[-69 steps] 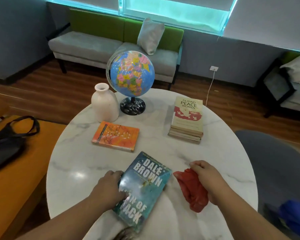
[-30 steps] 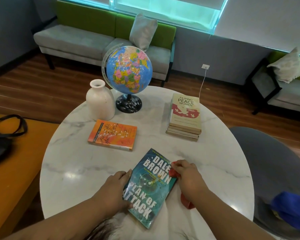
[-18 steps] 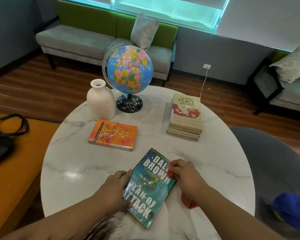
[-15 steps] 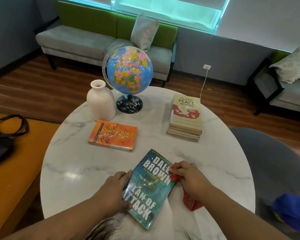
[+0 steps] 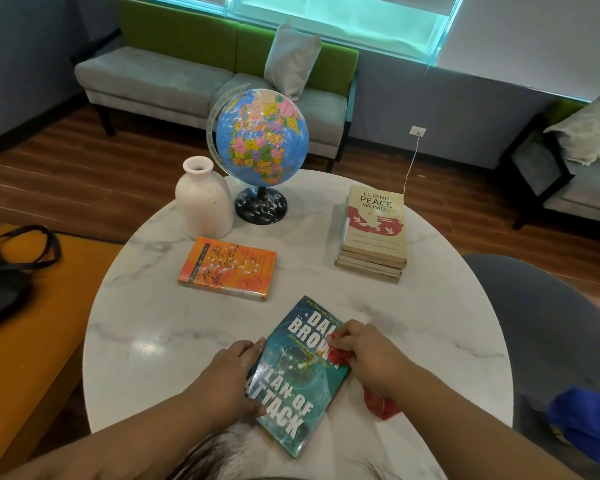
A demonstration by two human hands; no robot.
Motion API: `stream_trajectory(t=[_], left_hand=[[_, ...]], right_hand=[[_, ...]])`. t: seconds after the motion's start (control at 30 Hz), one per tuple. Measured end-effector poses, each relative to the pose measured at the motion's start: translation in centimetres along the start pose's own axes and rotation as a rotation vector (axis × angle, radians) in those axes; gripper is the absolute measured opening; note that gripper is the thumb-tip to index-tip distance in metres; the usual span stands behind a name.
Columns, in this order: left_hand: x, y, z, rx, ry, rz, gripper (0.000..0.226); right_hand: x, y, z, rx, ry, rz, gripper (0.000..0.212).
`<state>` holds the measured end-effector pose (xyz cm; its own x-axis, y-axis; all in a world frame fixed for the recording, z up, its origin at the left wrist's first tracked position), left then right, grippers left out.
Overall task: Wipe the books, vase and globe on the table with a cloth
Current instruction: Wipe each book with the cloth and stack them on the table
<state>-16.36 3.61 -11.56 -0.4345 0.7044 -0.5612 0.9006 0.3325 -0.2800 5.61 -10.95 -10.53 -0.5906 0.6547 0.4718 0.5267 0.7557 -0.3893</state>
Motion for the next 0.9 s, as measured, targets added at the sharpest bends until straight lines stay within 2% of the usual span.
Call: stream_trajectory(t=[0.17,0.27,0.37,0.43,0.47,0.63,0.77,0.9], left_hand=[[0.0,-0.1,-0.1,-0.003,-0.006,0.000,0.111],[0.0,-0.1,0.0,0.000,0.000,-0.002,0.112],[0.0,-0.1,0.0,0.002,-0.007,-0.003,0.112],[0.1,0.0,0.1,-0.002,-0.012,-0.005,0.112],[0.1,0.0,0.1,-0.002,-0.012,-0.006,0.112],[0.1,-0.1,0.0,-0.003,-0.009,-0.002,0.112],[0.1,-0.1,0.1,-0.004,-0.014,-0.005,0.112],[0.2,-0.1,0.1,0.000,-0.013,-0.005,0.112]], right_hand=[[0.2,0.8,-0.7,-0.033,0.328,0.231,0.012],[0.4,0.2,0.1,0.057,0.294,0.208,0.025],[0.3,0.5,-0.5,0.079,0.448,0.259,0.013],[0.4,1.0,-0.7,0.006,0.488,0.296,0.011],[0.4,1.0,-0.4,-0.023,0.489,0.305,0.014],[1.2,-0.3,0.0,0.106,0.455,0.234,0.010],[0.6,0.2,-0.4,-0.025,0.497,0.265,0.008],[1.4,-1.5,0.6,0.152,0.295,0.129,0.012]])
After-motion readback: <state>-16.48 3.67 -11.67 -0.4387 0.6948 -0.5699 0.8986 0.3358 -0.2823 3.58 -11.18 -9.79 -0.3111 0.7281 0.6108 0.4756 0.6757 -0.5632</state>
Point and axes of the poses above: each hand's wrist, its own y-axis towards the middle knuckle, its own z-axis out of the palm, x = y × z, the point moved 1 cm from there along y, towards the middle knuckle, and after that the axes turned 8 degrees about z, right-handed, at the moved point
